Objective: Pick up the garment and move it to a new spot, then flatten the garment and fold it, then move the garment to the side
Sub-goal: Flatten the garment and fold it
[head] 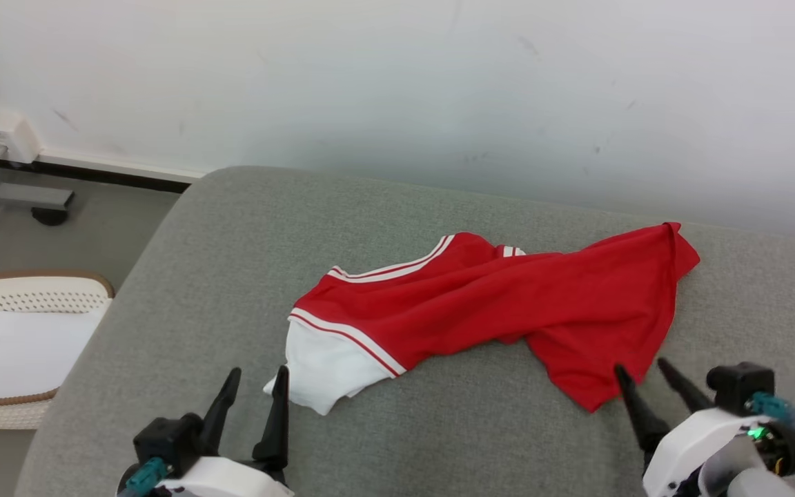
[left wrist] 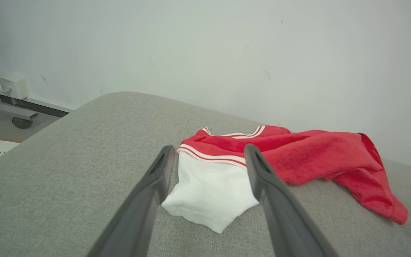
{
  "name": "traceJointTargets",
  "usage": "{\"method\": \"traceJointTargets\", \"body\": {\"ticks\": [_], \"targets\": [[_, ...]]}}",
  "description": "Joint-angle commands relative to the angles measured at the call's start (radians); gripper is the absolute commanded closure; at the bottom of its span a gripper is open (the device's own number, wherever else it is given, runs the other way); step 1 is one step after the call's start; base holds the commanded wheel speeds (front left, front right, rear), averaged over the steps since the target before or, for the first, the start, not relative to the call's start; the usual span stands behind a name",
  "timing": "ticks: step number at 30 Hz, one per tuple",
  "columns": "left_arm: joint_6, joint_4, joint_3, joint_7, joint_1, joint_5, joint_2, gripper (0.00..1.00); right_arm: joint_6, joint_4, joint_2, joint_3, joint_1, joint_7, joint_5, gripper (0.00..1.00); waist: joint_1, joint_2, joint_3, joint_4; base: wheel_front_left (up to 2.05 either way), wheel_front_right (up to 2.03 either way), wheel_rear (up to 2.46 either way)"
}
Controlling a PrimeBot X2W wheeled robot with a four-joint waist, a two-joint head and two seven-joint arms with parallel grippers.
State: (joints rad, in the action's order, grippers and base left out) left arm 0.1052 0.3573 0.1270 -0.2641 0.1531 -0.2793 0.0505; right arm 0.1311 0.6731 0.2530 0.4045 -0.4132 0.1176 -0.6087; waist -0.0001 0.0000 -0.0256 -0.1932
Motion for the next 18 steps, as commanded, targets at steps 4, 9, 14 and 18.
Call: {"method": "traceJointTargets", "body": {"ticks": [4, 9, 14, 18], "targets": [[0.004, 0.005, 0.0, 0.0, -0.014, 0.001, 0.008, 0.0, -0.001, -0.004, -0.035, 0.017, 0.068, -0.04, 0.018, 0.0, 0.0001, 0.0, 0.0, -0.023, 0.0, 0.0, 0.0], [0.005, 0.007, -0.002, 0.0, -0.009, -0.004, 0.007, 0.0, -0.002, 0.016, -0.074, 0.023, 0.091, -0.069, 0.051, 0.0, 0.0001, 0.0, -0.013, -0.044, 0.0, 0.0, 0.0], [0.005, 0.007, 0.002, 0.0, -0.003, -0.01, 0.006, 0.0, -0.002, 0.065, -0.105, -0.003, 0.07, -0.093, 0.083, 0.0, 0.0001, 0.0, -0.025, -0.064, 0.0, 0.0, 0.0], [0.005, 0.01, 0.0, 0.0, 0.001, -0.013, 0.005, 0.0, -0.002, 0.109, -0.118, -0.032, 0.054, -0.097, 0.118, 0.0, 0.0001, 0.0, -0.029, -0.072, 0.0, 0.0, 0.0]]}}
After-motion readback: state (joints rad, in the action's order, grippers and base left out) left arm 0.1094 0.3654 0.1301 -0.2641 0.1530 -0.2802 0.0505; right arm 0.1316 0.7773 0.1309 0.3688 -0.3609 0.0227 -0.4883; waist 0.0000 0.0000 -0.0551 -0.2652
